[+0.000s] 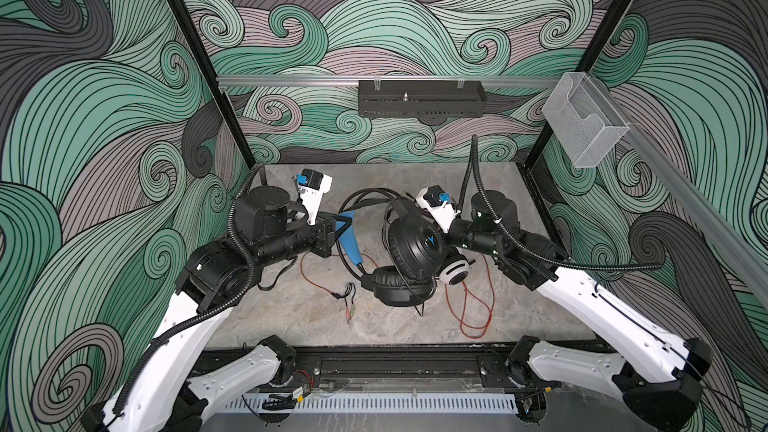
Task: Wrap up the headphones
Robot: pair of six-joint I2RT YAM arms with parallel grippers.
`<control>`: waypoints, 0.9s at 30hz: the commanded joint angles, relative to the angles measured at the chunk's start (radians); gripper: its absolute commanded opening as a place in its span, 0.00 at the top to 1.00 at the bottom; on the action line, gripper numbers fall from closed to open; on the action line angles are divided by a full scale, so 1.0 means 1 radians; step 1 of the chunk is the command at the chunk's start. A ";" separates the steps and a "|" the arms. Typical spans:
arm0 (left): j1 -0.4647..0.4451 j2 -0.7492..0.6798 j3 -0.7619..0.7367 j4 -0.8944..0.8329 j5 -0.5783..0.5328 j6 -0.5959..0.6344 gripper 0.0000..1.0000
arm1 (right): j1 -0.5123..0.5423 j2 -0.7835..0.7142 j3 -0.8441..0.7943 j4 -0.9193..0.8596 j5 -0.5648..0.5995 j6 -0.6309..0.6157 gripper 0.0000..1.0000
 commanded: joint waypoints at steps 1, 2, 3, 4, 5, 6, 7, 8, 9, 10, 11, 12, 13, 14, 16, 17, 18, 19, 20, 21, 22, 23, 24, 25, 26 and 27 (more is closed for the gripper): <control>-0.007 0.003 0.063 0.115 0.067 -0.085 1.00 | -0.015 -0.028 -0.052 0.160 -0.056 0.069 0.24; -0.007 0.004 0.066 0.125 0.075 -0.092 1.00 | -0.019 -0.035 -0.073 0.184 -0.061 0.080 0.25; -0.007 0.006 0.071 0.134 0.080 -0.099 1.00 | -0.022 -0.044 -0.098 0.212 -0.066 0.095 0.24; -0.007 0.009 0.077 0.139 0.085 -0.104 1.00 | -0.025 -0.051 -0.120 0.238 -0.071 0.107 0.24; -0.007 0.013 0.088 0.137 0.087 -0.107 1.00 | -0.029 -0.057 -0.141 0.264 -0.076 0.124 0.24; -0.007 0.018 0.098 0.135 0.090 -0.109 1.00 | -0.032 -0.062 -0.163 0.286 -0.082 0.136 0.25; -0.007 0.021 0.107 0.132 0.090 -0.111 1.00 | -0.035 -0.065 -0.177 0.304 -0.086 0.147 0.25; -0.007 0.024 0.116 0.134 0.090 -0.113 1.00 | -0.036 -0.068 -0.200 0.324 -0.093 0.162 0.26; -0.006 0.026 0.124 0.136 0.086 -0.117 1.00 | -0.038 -0.073 -0.218 0.348 -0.097 0.174 0.27; -0.007 0.027 0.131 0.138 0.083 -0.123 1.00 | -0.039 -0.077 -0.234 0.363 -0.098 0.183 0.28; -0.006 0.030 0.140 0.142 0.081 -0.130 1.00 | -0.042 -0.082 -0.253 0.380 -0.097 0.197 0.30; -0.006 0.033 0.149 0.148 0.077 -0.140 1.00 | -0.045 -0.090 -0.271 0.398 -0.098 0.209 0.31; -0.005 0.037 0.157 0.153 0.074 -0.149 1.00 | -0.049 -0.095 -0.287 0.414 -0.098 0.220 0.33; -0.007 0.038 0.161 0.166 0.070 -0.161 1.00 | -0.053 -0.100 -0.306 0.429 -0.100 0.237 0.34; -0.006 0.035 0.160 0.201 0.064 -0.192 1.00 | -0.061 -0.105 -0.335 0.452 -0.107 0.261 0.37; -0.006 0.036 0.163 0.218 0.061 -0.207 1.00 | -0.062 -0.104 -0.347 0.463 -0.110 0.273 0.37; -0.006 0.038 0.169 0.225 0.057 -0.218 1.00 | -0.063 -0.103 -0.366 0.482 -0.113 0.288 0.37; -0.005 0.043 0.175 0.230 0.056 -0.223 1.00 | -0.062 -0.099 -0.380 0.499 -0.116 0.300 0.38; -0.006 0.048 0.182 0.234 0.054 -0.227 1.00 | -0.063 -0.094 -0.395 0.523 -0.120 0.314 0.38; -0.006 0.050 0.189 0.236 0.049 -0.230 1.00 | -0.063 -0.088 -0.409 0.543 -0.127 0.326 0.37; -0.006 0.051 0.191 0.239 0.048 -0.231 1.00 | -0.063 -0.079 -0.418 0.560 -0.134 0.337 0.37; -0.005 0.053 0.197 0.240 0.042 -0.231 1.00 | -0.063 -0.068 -0.426 0.581 -0.142 0.350 0.37; -0.006 0.054 0.202 0.240 0.040 -0.231 1.00 | -0.063 -0.057 -0.432 0.595 -0.151 0.360 0.37; -0.005 0.056 0.205 0.238 0.039 -0.231 1.00 | -0.063 -0.048 -0.436 0.604 -0.156 0.369 0.37; -0.005 0.058 0.209 0.238 0.038 -0.233 1.00 | -0.063 -0.038 -0.443 0.619 -0.160 0.378 0.37; -0.006 0.058 0.208 0.243 0.034 -0.237 1.00 | -0.063 -0.026 -0.453 0.637 -0.163 0.389 0.37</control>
